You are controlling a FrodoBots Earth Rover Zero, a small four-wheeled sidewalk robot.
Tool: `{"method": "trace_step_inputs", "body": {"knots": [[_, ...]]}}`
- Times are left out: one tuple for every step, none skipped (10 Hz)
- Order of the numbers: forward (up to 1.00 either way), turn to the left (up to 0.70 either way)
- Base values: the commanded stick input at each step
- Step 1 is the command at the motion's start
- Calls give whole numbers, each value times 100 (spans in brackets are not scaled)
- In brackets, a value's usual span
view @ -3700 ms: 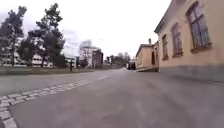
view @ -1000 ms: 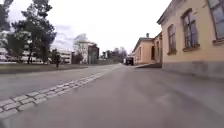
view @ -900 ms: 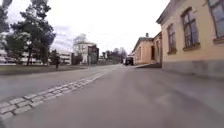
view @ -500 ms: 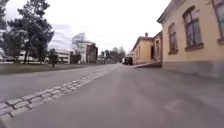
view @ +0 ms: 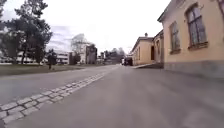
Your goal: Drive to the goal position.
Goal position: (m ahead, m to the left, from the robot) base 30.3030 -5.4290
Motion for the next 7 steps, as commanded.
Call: {"method": "trace_step_inputs", "body": {"knots": [[85, 0], [85, 0], [85, 0], [85, 0], [85, 0], [85, 0], [85, 0]]}}
